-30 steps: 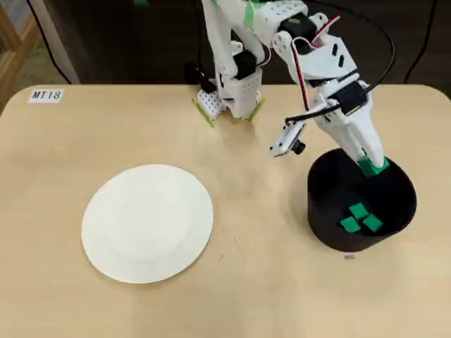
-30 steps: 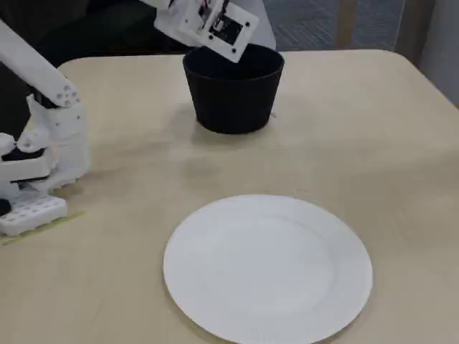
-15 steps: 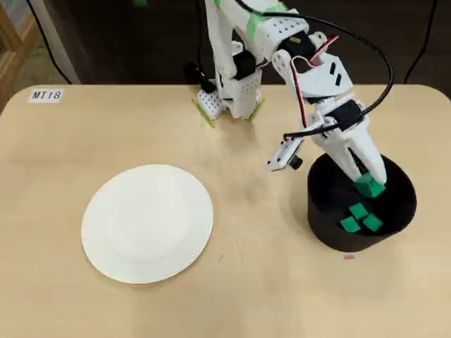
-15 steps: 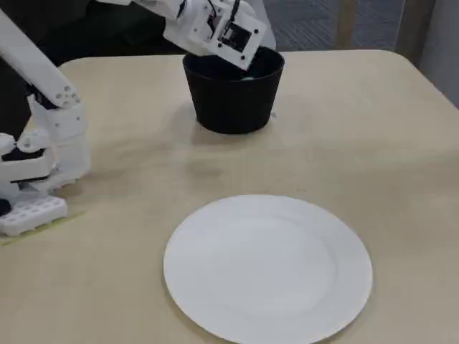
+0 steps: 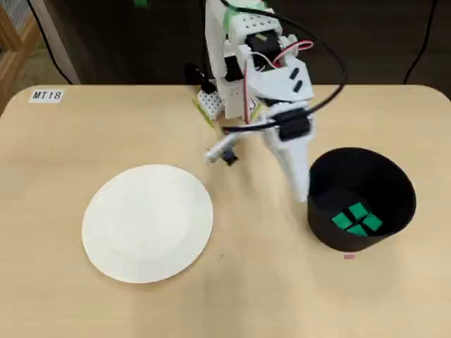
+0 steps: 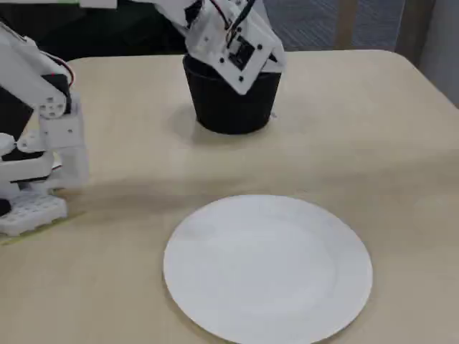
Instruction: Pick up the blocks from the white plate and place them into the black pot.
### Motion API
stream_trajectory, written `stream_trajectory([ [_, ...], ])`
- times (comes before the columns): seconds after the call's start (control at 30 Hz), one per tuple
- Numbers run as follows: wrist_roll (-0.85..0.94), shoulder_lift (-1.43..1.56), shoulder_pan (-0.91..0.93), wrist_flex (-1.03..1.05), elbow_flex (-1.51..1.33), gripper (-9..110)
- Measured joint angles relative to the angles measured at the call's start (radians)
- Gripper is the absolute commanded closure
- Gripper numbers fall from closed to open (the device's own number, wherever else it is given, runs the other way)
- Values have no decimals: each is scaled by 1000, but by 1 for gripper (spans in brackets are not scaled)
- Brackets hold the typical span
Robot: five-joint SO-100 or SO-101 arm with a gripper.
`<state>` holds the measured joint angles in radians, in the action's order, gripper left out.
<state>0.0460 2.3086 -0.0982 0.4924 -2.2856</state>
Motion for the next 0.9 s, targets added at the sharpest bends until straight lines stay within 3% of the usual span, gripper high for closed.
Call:
stream_trajectory([
  [0.2, -17, 176, 75, 40, -123, 104],
  [0.7, -21, 844, 86, 92, -738, 104],
  [0.9, 31, 930, 94, 169, -770, 104],
])
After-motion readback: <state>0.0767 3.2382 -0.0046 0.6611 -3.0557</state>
